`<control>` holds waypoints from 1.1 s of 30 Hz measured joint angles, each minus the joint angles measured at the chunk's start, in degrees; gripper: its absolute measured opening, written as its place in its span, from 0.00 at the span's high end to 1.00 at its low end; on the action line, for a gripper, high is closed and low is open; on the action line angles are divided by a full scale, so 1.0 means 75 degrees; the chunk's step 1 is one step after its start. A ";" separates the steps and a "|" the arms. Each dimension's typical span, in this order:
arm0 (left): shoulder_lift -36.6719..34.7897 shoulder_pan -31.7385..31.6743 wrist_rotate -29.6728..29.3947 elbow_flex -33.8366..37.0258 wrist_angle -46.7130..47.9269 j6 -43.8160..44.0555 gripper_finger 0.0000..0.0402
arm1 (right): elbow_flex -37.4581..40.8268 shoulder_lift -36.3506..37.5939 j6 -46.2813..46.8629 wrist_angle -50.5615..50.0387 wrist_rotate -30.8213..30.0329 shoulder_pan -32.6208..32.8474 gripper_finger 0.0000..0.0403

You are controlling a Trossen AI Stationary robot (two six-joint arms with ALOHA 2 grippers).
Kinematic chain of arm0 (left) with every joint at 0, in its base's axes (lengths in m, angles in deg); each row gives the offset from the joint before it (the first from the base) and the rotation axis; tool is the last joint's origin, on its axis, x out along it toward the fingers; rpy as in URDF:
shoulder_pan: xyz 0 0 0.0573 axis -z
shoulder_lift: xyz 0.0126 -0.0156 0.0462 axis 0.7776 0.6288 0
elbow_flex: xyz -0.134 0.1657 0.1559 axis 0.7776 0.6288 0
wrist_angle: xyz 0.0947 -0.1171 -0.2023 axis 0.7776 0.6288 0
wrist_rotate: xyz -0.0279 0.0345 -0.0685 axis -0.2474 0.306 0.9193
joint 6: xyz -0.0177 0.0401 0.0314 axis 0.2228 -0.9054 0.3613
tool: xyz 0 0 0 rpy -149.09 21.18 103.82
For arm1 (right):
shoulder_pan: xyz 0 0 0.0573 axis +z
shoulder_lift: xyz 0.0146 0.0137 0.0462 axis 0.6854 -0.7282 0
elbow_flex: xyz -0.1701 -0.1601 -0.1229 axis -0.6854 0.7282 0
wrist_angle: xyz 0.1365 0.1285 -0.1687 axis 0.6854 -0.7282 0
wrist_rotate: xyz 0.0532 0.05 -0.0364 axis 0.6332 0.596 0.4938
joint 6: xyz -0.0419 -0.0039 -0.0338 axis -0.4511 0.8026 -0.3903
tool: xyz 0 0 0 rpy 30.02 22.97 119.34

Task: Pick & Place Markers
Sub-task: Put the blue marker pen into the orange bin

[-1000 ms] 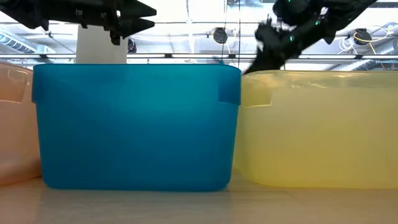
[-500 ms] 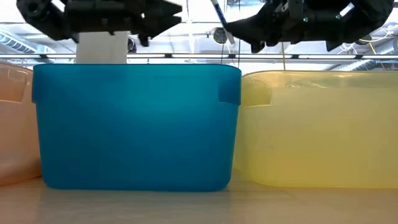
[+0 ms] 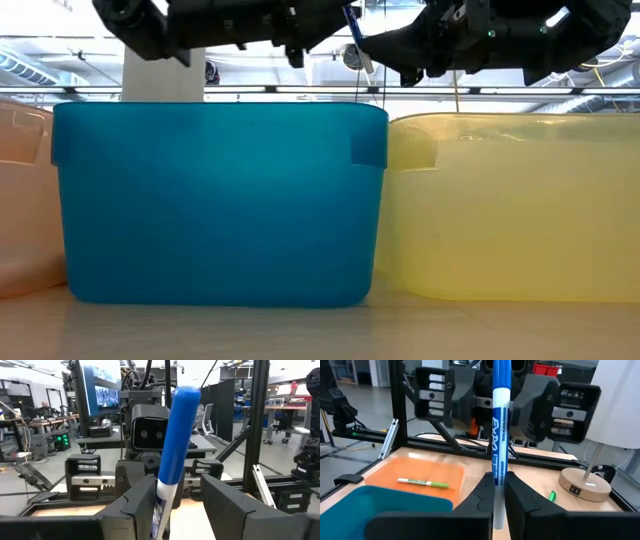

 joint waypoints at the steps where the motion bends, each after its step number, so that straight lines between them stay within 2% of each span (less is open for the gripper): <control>1: 0.0106 0.0005 0.0001 -0.0093 -0.0004 0.0001 0.59 | 0.0000 0.0000 0.0001 0.0009 0.0003 0.0004 0.98; 5: 0.0436 0.0008 -0.0072 -0.0315 0.0017 -0.0047 0.59 | 0.0000 0.0000 -0.0005 0.0008 -0.0010 0.0082 0.98; 8: 0.0499 -0.0001 -0.0217 -0.0345 0.0029 -0.0112 0.64 | 0.0000 0.0000 -0.0033 0.0007 -0.0027 0.0107 0.98; 10: 0.0487 -0.0006 -0.0271 -0.0345 0.0009 -0.0119 0.72 | 0.0000 0.0000 -0.0013 -0.0026 -0.0097 0.0108 0.97; 13: 0.0346 -0.0017 -0.0362 -0.0342 0.0145 -0.0114 0.91 | -0.0001 0.0000 0.0196 -0.0065 -0.0328 0.0117 0.92; 14: 0.0257 -0.0023 -0.0386 -0.0342 0.0245 -0.0047 0.92 | -0.0015 0.0003 0.0213 -0.0066 -0.0373 0.0117 0.89; 17: -0.0252 0.0028 -0.0616 -0.0342 0.1099 0.0299 0.92 | -0.0016 0.0009 0.0304 -0.0205 -0.0403 0.0117 0.82; 21: -0.1410 0.0366 -0.1032 -0.0342 0.3502 0.0959 0.92 | -0.0013 0.0140 0.0296 -0.0571 -0.0546 0.0092 0.76; 24: -0.2174 0.1004 -0.1329 -0.0165 0.5065 0.1843 0.92 | -0.0009 0.0328 0.0290 -0.0972 -0.1021 0.0081 0.74; 27: -0.2619 0.2042 -0.2310 0.0511 0.5563 0.3175 0.92 | -0.0009 0.0508 0.0306 -0.1235 -0.1408 0.0076 0.73; 33: -0.2783 0.4462 -0.4818 0.2523 0.4721 0.7118 0.92 | -0.0009 0.0701 0.0316 -0.1417 -0.1378 0.0087 0.75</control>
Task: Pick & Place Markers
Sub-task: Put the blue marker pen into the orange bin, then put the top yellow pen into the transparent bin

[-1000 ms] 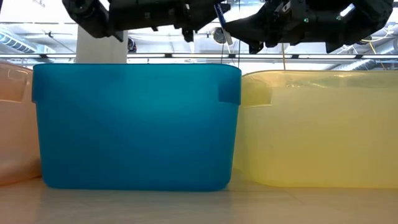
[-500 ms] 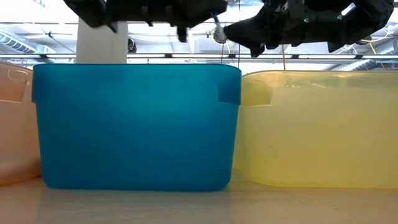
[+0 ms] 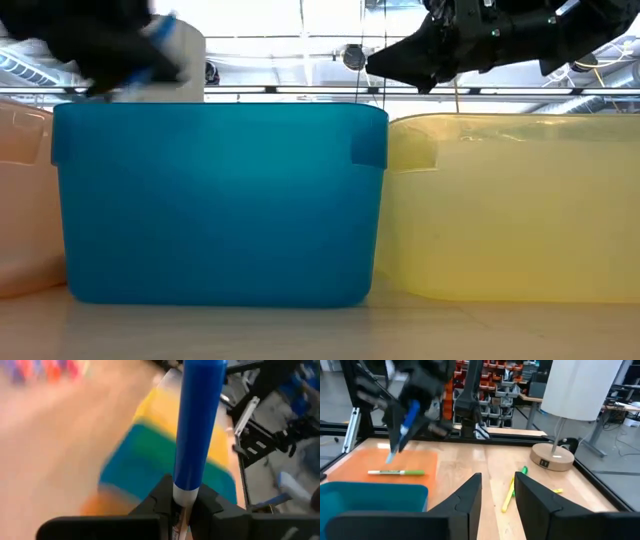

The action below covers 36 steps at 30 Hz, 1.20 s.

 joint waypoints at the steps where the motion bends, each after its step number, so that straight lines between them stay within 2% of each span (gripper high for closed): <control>1: 0.0047 0.0333 -0.0290 0.0252 -0.0276 0.0641 0.92 | 0.0000 0.0004 0.0000 -0.0003 -0.0003 0.0000 0.76; 3: 0.0190 0.0865 -0.0732 0.0618 -0.0663 0.1800 0.92 | 0.0000 0.0004 0.0000 0.0020 -0.0007 0.0000 0.76; 6: 0.0222 0.1340 -0.1121 0.0905 -0.0693 0.2404 0.89 | 0.0000 0.0004 0.0001 0.0107 -0.0003 0.0000 0.76; 14: 0.0193 0.1399 -0.1195 0.0909 -0.0781 0.2124 0.62 | 0.0000 0.0004 -0.0045 0.0109 0.0000 0.0000 0.77; 21: 0.0041 0.1311 -0.1338 0.0909 -0.0875 0.1672 0.51 | 0.0000 0.0004 -0.0055 0.0108 0.0000 -0.0003 0.75; 25: -0.0541 0.1138 -0.1326 0.0909 -0.1256 0.0690 0.48 | 0.0000 0.0004 -0.0055 0.0110 0.0000 -0.0003 0.75; 30: -0.1709 0.0678 -0.1353 0.0906 -0.1378 -0.1702 0.48 | 0.0000 0.0004 -0.0211 0.0113 0.0003 -0.0003 0.75; 32: -0.2199 0.0259 -0.1617 0.0906 -0.1287 -0.2421 0.48 | 0.0000 0.0004 -0.0207 0.0113 0.0003 -0.0003 0.75; 34: -0.2704 -0.0428 -0.1749 0.0875 -0.0819 -0.2611 0.48 | 0.0000 0.0004 -0.0207 0.0119 0.0003 -0.0006 0.75; 36: -0.3085 -0.1283 -0.1391 0.0632 0.0461 -0.2540 0.48 | 0.0000 0.0004 -0.0207 0.0122 0.0003 -0.0003 0.76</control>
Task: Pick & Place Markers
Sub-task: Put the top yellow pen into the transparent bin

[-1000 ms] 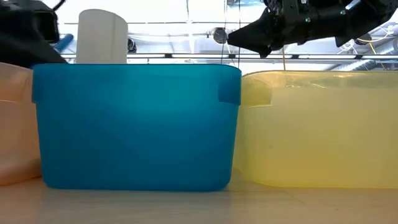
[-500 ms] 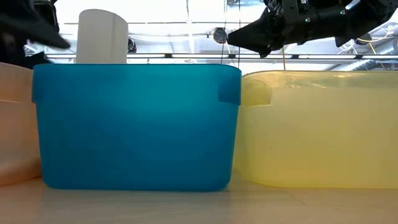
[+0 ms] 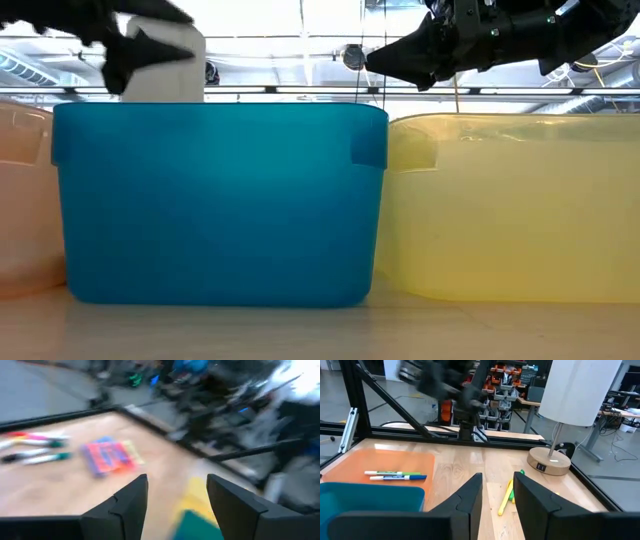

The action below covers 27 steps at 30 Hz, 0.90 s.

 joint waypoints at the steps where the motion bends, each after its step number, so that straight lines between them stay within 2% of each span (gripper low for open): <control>1: -0.0126 -0.0444 0.0338 -0.0196 0.0828 0.0082 0.48 | 0.0000 0.0000 0.0000 0.0000 0.0000 0.0000 0.76; 4: -0.0086 -0.1971 0.1055 -0.0881 0.3291 0.0945 0.48 | 0.0000 0.0000 0.0000 0.0006 0.0000 -0.0003 0.75; 6: 0.0215 -0.2978 0.1391 -0.1329 0.4271 0.1387 0.48 | 0.0000 0.0000 0.0000 0.0023 -0.0001 -0.0006 0.75; 8: 0.0637 -0.3873 0.2090 -0.1717 0.4740 0.1378 0.48 | 0.0000 0.0000 0.0002 0.0043 -0.0010 -0.0014 0.75; 11: 0.1557 -0.4944 0.3518 -0.2177 0.4657 0.0986 0.48 | 0.0000 0.0000 0.0003 0.0044 -0.0019 -0.0015 0.75; 14: 0.2708 -0.5597 0.4301 -0.2683 0.4584 0.0748 0.48 | 0.0000 0.0000 0.0003 0.0044 -0.0020 -0.0015 0.75; 21: 0.5083 -0.6654 0.4518 -0.3680 0.5126 0.0697 0.48 | 0.0000 0.0000 0.0072 0.0044 -0.0023 -0.0015 0.75; 27: 0.6340 -0.7138 0.5171 -0.3990 0.5329 0.0941 0.48 | 0.0000 0.0000 0.0207 0.0044 -0.0023 -0.0015 0.75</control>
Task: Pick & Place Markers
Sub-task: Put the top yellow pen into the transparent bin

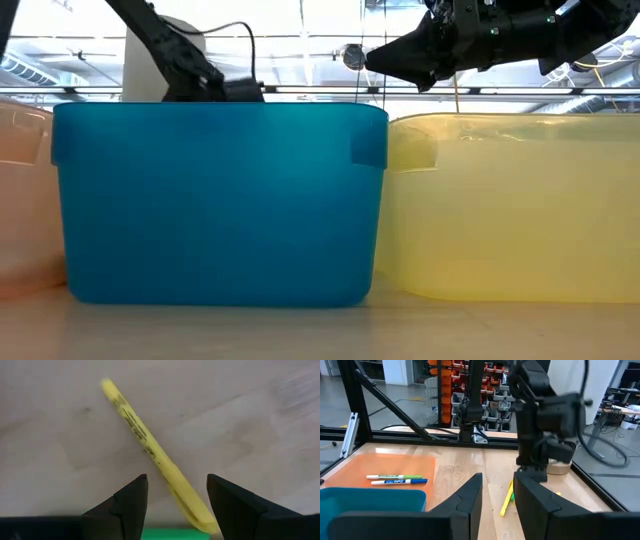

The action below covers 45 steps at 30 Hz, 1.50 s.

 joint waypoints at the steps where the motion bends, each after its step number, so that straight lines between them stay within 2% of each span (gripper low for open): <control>1: 0.0139 -0.0049 0.0150 -0.0023 -0.0031 -0.0003 0.48 | 0.0000 0.0000 0.0000 0.0000 0.0000 0.0000 0.75; 12: 0.0505 -0.0173 0.0187 -0.0076 0.0618 -0.0092 0.50 | 0.0000 0.0000 0.0003 0.0000 -0.0003 0.0000 0.75; 15: 0.0510 -0.0182 0.0169 -0.0068 0.0715 -0.0131 0.60 | 0.0000 0.0000 0.0003 0.0000 -0.0003 0.0000 0.75; 21: 0.0508 -0.0198 0.0116 -0.0055 0.0604 -0.0414 0.92 | 0.0000 0.0000 0.0003 -0.0007 -0.0003 0.0000 0.75; 23: 0.0483 -0.0196 0.0156 -0.0047 0.0307 -0.0804 0.97 | 0.0000 0.0000 0.0006 -0.0058 -0.0003 0.0000 0.75; 28: -0.0088 -0.0150 0.0114 0.0021 0.0084 -0.1506 0.99 | 0.0003 0.0000 0.0223 -0.0268 -0.0002 0.0000 0.75; 39: -0.2726 0.0706 0.0117 -0.0017 -0.0371 -0.2108 1.00 | 0.0003 0.0000 0.0347 -0.0345 -0.0003 0.0000 0.75; 45: -0.3124 0.1151 0.0114 -0.0020 -0.0175 -0.2707 0.98 | 0.0003 0.0000 0.0463 -0.0383 0.0016 0.0015 0.75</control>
